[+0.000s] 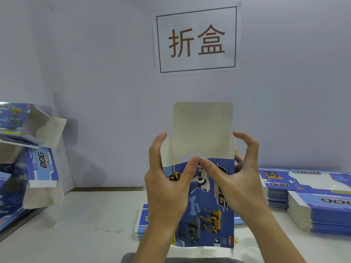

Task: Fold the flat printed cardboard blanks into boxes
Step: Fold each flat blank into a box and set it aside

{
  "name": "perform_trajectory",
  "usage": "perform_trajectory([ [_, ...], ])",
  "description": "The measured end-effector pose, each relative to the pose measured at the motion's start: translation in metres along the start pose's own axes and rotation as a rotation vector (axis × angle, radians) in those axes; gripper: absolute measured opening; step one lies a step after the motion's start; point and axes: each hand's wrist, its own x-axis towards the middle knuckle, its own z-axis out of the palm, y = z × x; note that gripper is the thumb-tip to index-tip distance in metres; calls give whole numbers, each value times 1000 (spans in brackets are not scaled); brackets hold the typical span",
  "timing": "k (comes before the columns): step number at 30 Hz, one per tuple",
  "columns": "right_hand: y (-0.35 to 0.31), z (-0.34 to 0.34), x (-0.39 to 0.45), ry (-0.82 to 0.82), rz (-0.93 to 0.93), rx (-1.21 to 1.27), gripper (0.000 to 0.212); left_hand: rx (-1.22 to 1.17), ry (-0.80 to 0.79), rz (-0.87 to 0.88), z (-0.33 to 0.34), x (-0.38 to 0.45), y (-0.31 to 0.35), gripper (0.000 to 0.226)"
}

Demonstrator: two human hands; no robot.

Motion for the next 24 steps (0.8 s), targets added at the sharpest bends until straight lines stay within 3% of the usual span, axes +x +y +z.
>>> perform_trajectory([
  [4,4,-2,-1,-19,-12,3,58,10,-8,-14,-1,1,-1,53],
  [9,7,0,-3,-77,-37,-54,18,114,0,-68,-2,2,-6,45],
  [12,7,-1,-3,-125,-27,-66,18,150,32,-64,-3,4,-5,43],
  [16,3,-2,-2,-193,25,-175,26,-4,75,-179,-7,7,-4,40],
  [19,1,-2,-1,-253,69,-219,30,-10,140,-196,-10,9,-5,27],
  [22,-1,4,0,-183,73,-147,32,-5,140,-203,-10,8,-6,23],
  [24,-1,7,-1,-90,75,-114,19,-25,115,-195,-8,5,-2,24],
])
